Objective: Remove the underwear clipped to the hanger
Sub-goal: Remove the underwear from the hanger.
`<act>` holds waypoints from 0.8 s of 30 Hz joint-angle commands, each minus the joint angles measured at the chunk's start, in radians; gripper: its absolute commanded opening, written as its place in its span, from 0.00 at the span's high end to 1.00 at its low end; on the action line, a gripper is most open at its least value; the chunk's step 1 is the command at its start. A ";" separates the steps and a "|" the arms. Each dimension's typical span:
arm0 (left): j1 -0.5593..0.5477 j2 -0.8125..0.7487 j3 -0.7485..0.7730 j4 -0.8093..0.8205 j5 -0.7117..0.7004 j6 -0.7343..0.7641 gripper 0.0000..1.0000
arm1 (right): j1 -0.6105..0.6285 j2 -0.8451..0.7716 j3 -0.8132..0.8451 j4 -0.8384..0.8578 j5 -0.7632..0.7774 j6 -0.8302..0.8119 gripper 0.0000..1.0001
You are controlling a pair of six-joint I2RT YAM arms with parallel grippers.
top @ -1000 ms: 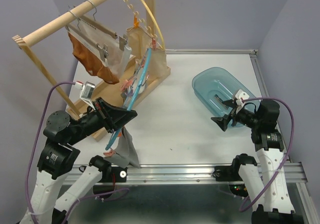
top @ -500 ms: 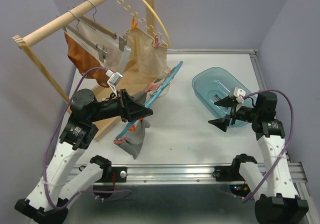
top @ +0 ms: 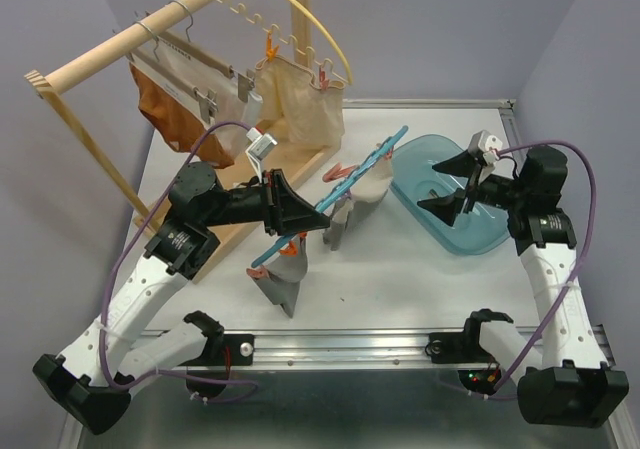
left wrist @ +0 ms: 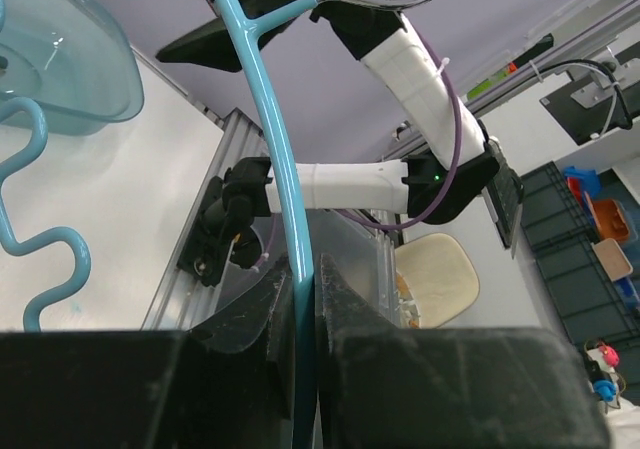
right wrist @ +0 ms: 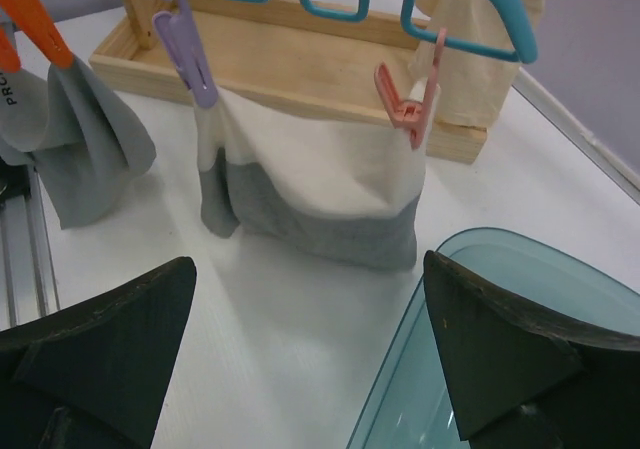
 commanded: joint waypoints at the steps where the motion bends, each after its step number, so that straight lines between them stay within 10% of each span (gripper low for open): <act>1: -0.048 -0.001 0.076 0.207 -0.028 -0.027 1.00 | 0.037 0.000 -0.039 0.290 0.033 0.105 0.00; 10: -0.093 0.031 0.063 0.249 -0.067 -0.044 1.00 | 0.082 0.054 -0.226 0.957 0.103 0.404 0.00; 24: -0.143 0.045 0.059 0.273 -0.111 -0.054 1.00 | 0.272 0.092 -0.261 1.002 0.431 0.173 0.00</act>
